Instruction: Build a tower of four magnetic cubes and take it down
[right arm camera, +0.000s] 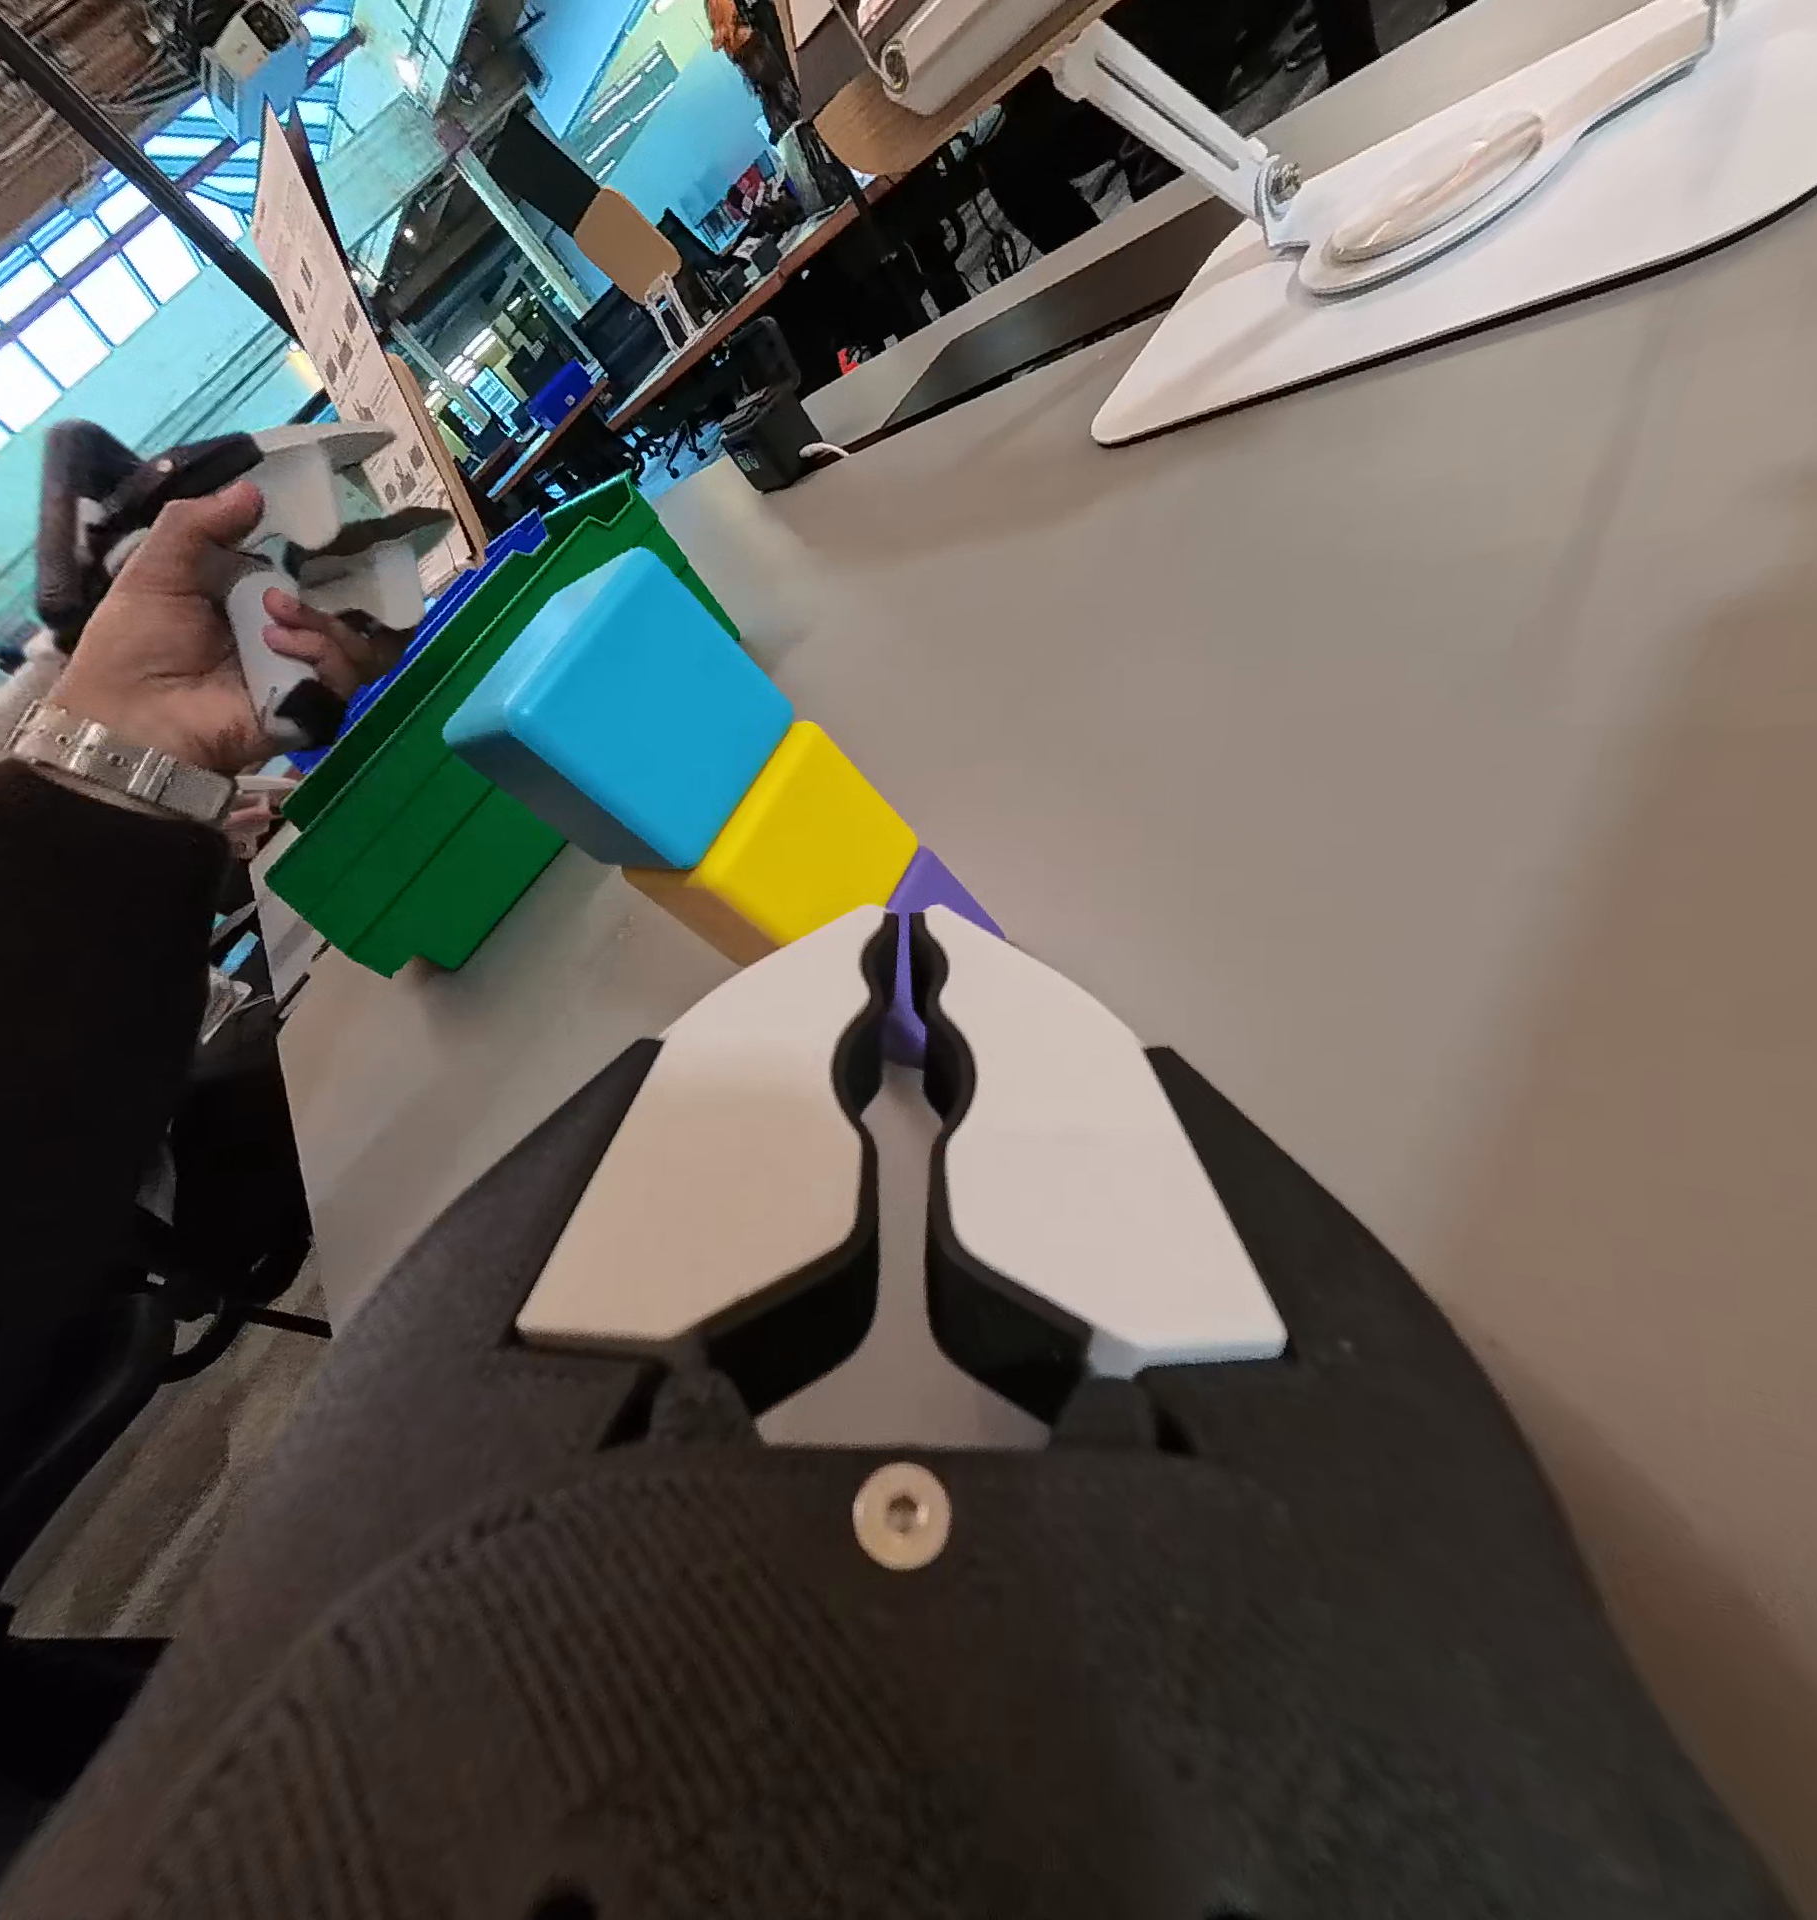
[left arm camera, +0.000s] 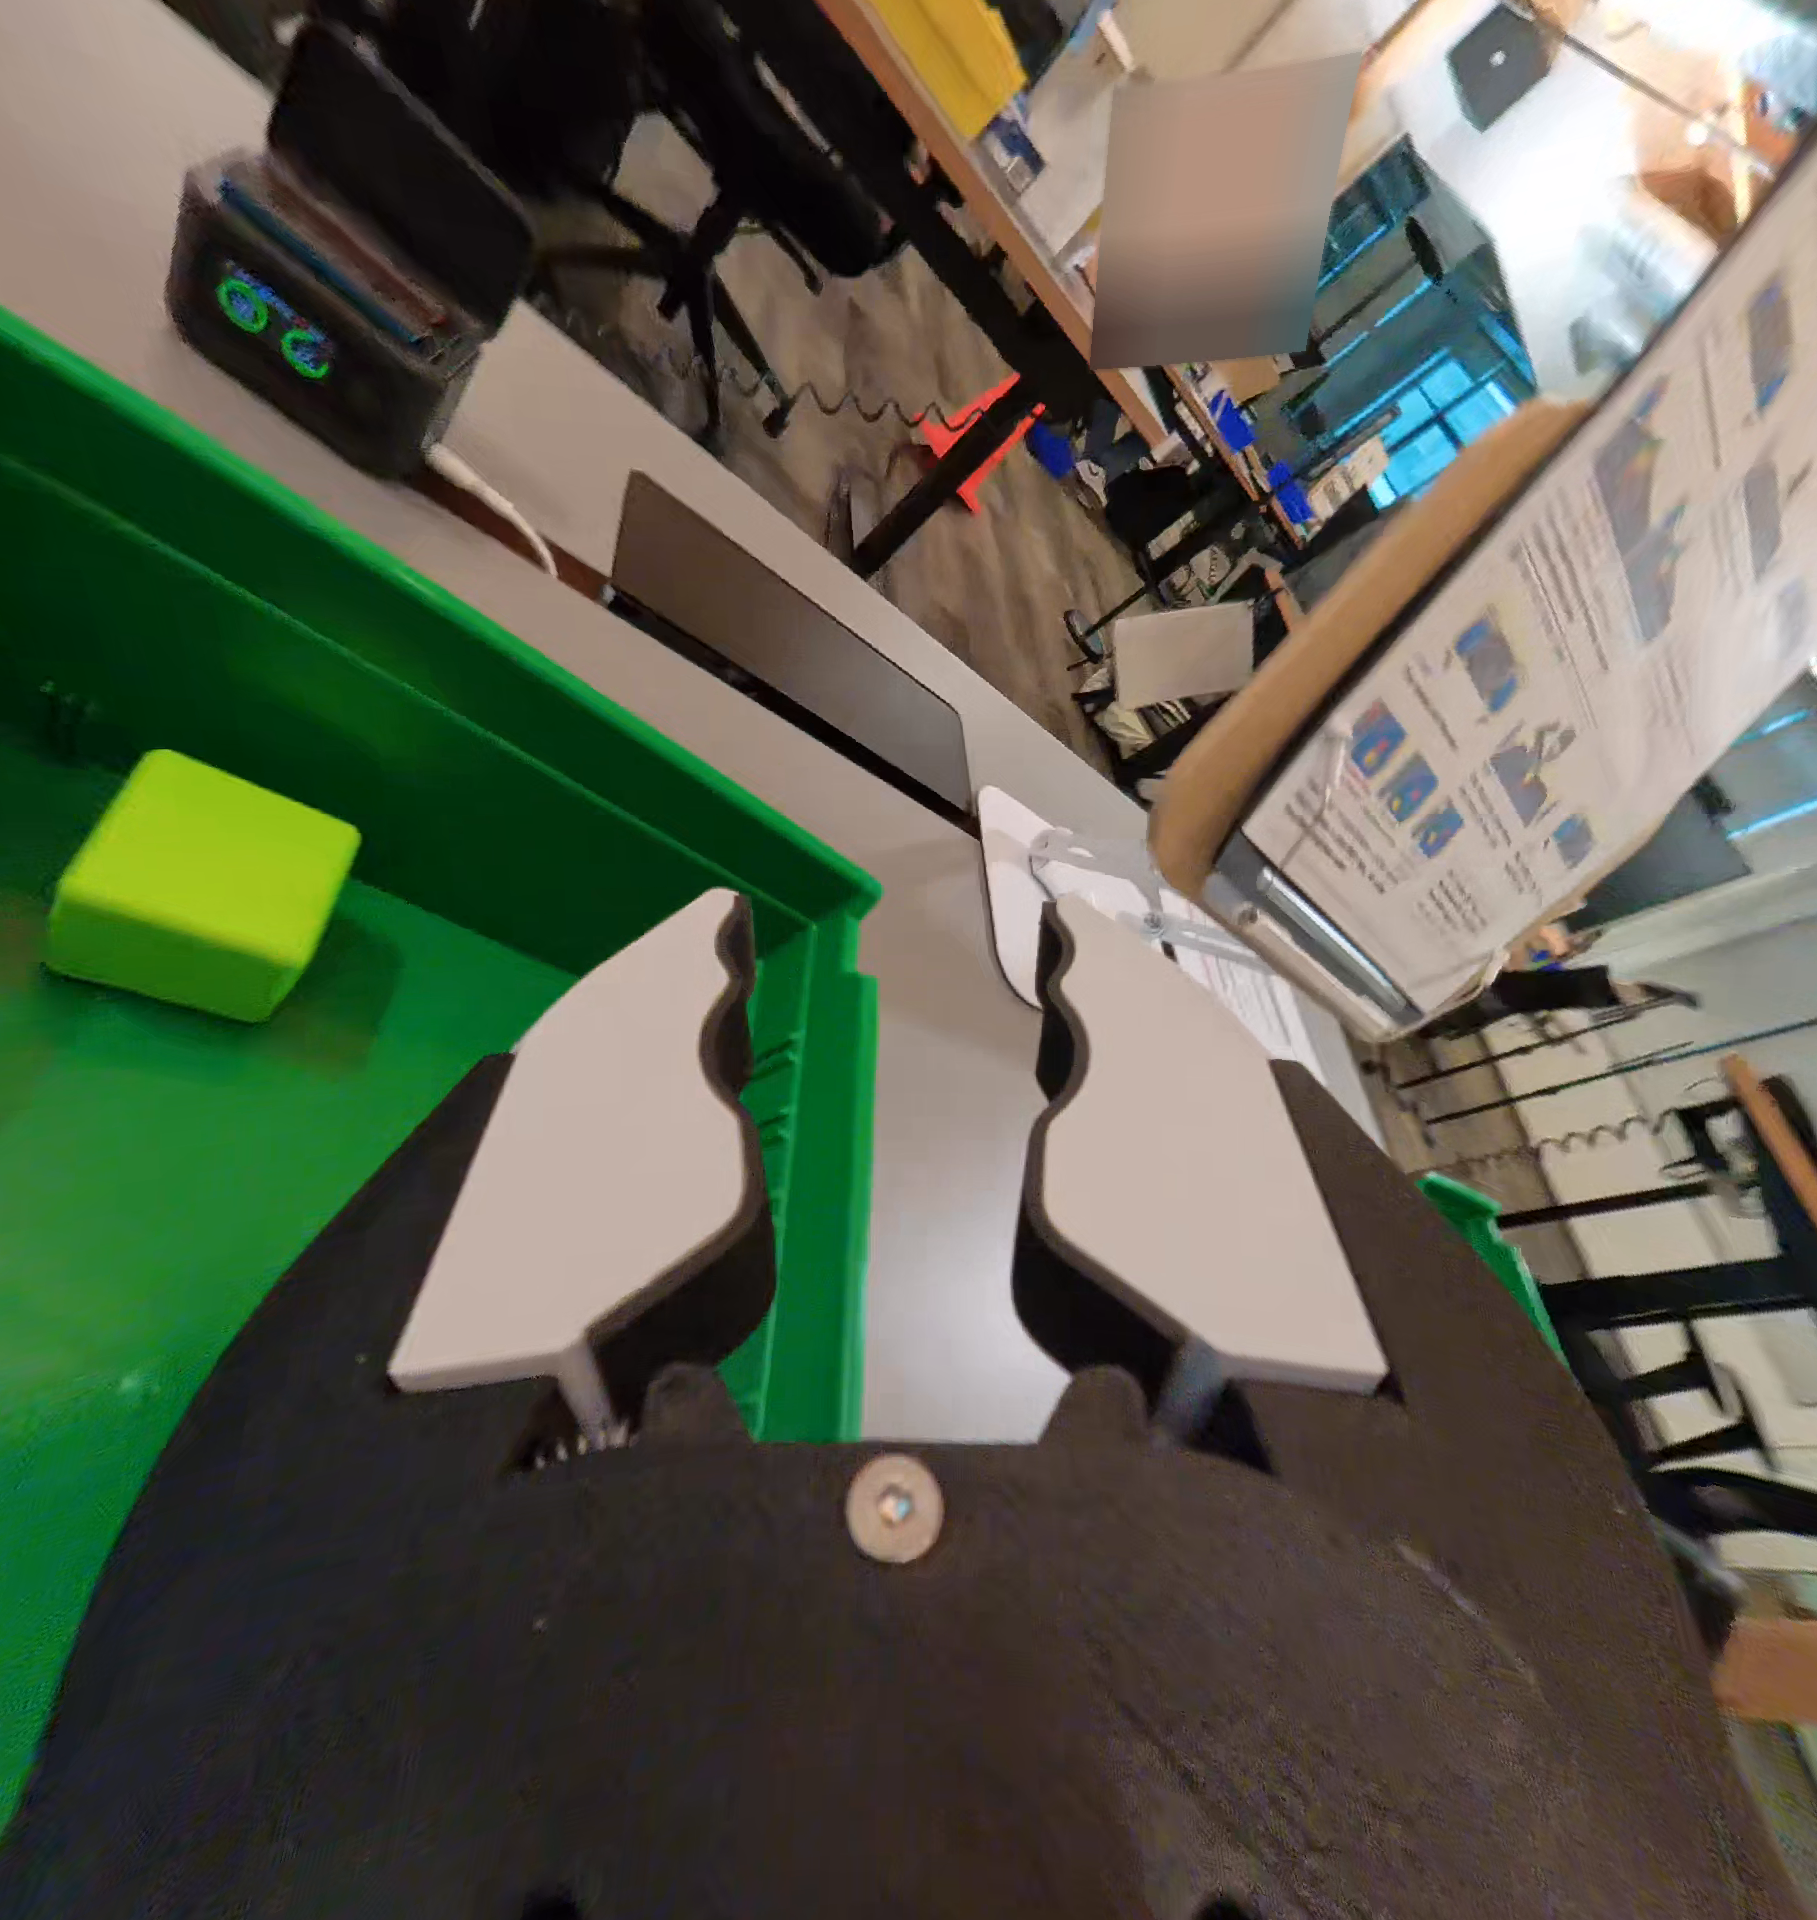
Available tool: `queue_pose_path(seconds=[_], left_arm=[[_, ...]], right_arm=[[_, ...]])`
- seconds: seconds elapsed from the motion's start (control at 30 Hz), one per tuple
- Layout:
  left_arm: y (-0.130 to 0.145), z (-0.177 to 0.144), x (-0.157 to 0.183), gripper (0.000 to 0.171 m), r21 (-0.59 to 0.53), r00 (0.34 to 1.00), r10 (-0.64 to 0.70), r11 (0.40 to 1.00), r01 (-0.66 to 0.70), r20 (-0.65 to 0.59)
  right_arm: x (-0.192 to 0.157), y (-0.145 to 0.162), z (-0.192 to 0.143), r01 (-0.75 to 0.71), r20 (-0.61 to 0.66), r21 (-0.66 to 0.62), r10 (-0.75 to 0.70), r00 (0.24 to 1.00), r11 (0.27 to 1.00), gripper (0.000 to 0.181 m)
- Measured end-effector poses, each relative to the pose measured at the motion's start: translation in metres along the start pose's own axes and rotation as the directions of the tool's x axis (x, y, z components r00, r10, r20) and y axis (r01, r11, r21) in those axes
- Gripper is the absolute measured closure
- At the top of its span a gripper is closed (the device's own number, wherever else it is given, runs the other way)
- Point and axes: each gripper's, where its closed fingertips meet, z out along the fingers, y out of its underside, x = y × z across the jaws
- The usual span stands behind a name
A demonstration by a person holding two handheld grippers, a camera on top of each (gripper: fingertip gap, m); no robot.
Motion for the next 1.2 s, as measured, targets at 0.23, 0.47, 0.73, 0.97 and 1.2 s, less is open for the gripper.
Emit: queue_pose_path(seconds=[0.23,0.47,0.73,0.97,1.2], left_arm=[[-0.018,0.008,-0.042,0.121,-0.109,0.96,0.271,0.959,-0.262,0.07],[0.006,0.023,-0.133,0.122,-0.395,0.574,0.741,0.671,-0.628,0.347],[0.013,0.039,-0.155,0.113,-0.508,0.519,0.78,0.624,-0.595,0.35],[0.014,0.029,-0.176,0.107,-0.529,0.468,0.768,0.641,-0.557,0.438],[0.019,0.026,-0.176,0.11,-0.464,0.544,0.709,0.705,-0.536,0.449]], right_arm=[[-0.001,0.003,0.001,-0.033,0.027,-0.018,0.034,0.999,0.999,0.179],[-0.001,0.006,0.002,-0.067,0.049,-0.035,0.069,0.996,0.997,0.181],[0.001,0.002,0.002,-0.112,0.063,-0.003,0.112,0.992,0.994,0.181],[-0.001,0.002,0.002,-0.114,0.079,-0.007,0.114,0.99,0.993,0.181],[-0.003,0.004,0.003,-0.12,0.087,-0.016,0.121,0.989,0.993,0.181]])
